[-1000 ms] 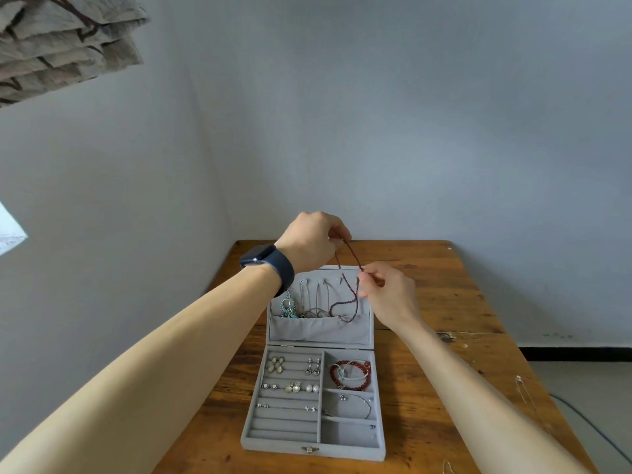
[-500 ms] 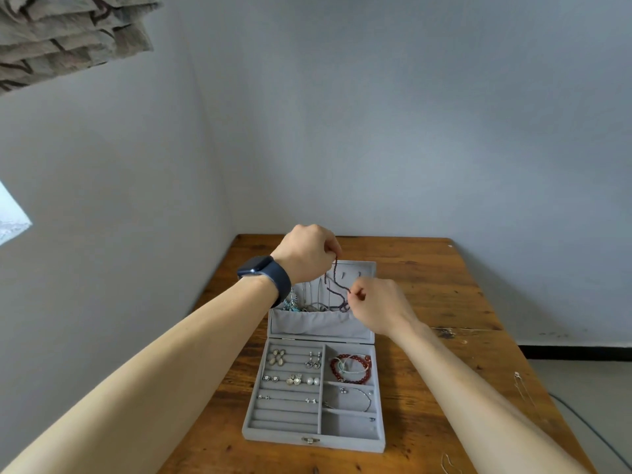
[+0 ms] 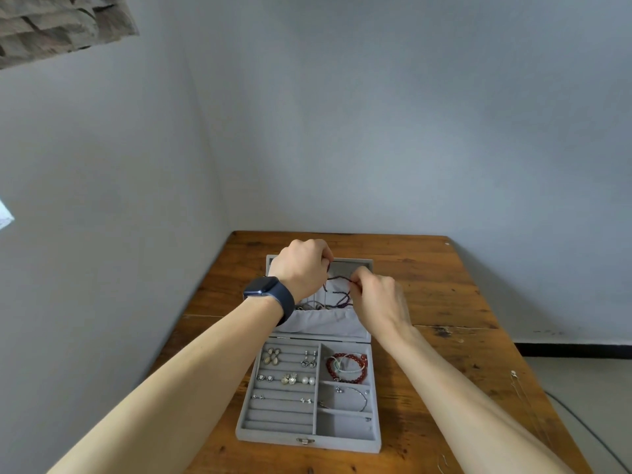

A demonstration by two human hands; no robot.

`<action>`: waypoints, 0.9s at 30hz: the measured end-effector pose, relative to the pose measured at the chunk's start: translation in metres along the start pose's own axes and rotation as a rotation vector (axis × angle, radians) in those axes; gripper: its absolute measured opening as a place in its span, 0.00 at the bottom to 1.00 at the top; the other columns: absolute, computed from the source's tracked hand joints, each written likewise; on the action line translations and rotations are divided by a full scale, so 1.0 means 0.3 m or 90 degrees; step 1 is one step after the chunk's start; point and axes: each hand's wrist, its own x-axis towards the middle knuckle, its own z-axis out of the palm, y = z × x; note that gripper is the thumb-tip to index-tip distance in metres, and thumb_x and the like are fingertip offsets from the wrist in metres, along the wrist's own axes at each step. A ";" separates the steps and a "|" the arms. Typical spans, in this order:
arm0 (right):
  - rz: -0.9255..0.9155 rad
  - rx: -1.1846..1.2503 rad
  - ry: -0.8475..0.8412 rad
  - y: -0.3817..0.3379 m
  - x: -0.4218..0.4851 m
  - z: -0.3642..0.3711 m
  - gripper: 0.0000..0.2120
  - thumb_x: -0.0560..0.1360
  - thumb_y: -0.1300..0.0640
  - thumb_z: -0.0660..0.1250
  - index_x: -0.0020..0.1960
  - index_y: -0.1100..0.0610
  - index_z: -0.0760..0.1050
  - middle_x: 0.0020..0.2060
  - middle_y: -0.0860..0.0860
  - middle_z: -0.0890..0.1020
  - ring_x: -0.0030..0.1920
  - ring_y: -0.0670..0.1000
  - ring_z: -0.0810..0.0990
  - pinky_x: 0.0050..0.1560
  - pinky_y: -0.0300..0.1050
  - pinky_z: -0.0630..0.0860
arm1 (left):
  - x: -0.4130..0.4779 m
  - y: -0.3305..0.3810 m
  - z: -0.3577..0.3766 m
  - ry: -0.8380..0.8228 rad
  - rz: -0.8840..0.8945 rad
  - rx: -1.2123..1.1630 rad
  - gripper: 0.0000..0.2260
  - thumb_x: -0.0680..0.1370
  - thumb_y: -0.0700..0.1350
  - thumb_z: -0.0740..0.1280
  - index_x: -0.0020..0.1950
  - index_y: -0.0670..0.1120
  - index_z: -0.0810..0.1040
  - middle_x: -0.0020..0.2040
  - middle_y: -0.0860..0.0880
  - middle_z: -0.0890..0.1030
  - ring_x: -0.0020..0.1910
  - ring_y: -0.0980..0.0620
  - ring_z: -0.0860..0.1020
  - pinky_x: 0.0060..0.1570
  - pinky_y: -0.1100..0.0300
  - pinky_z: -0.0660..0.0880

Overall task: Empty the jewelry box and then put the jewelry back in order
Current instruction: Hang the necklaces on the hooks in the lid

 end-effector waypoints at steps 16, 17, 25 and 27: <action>0.076 0.251 -0.048 -0.012 0.029 0.024 0.08 0.78 0.43 0.66 0.52 0.44 0.82 0.40 0.38 0.82 0.42 0.45 0.79 0.35 0.38 0.69 | 0.015 -0.025 0.071 -0.038 0.022 -0.050 0.09 0.80 0.46 0.66 0.51 0.58 0.84 0.49 0.54 0.84 0.50 0.51 0.81 0.50 0.51 0.81; 0.089 0.270 -0.049 -0.017 0.033 0.025 0.07 0.78 0.44 0.66 0.49 0.44 0.82 0.36 0.37 0.81 0.40 0.44 0.78 0.34 0.36 0.68 | 0.016 -0.028 0.074 -0.037 0.022 -0.057 0.08 0.80 0.46 0.66 0.52 0.58 0.84 0.50 0.54 0.84 0.51 0.51 0.81 0.51 0.51 0.81; 0.078 0.179 0.038 -0.023 0.042 0.025 0.08 0.78 0.47 0.65 0.48 0.49 0.81 0.46 0.46 0.82 0.45 0.50 0.78 0.40 0.43 0.70 | 0.014 -0.053 0.095 0.045 0.086 0.074 0.08 0.80 0.49 0.64 0.56 0.54 0.81 0.51 0.52 0.83 0.52 0.48 0.78 0.42 0.55 0.77; 0.090 0.151 0.044 -0.032 0.050 0.025 0.09 0.78 0.47 0.65 0.47 0.49 0.81 0.46 0.47 0.82 0.44 0.52 0.79 0.39 0.43 0.68 | 0.019 -0.051 0.104 0.070 0.107 0.106 0.08 0.80 0.48 0.64 0.55 0.53 0.81 0.50 0.52 0.82 0.53 0.49 0.77 0.40 0.57 0.72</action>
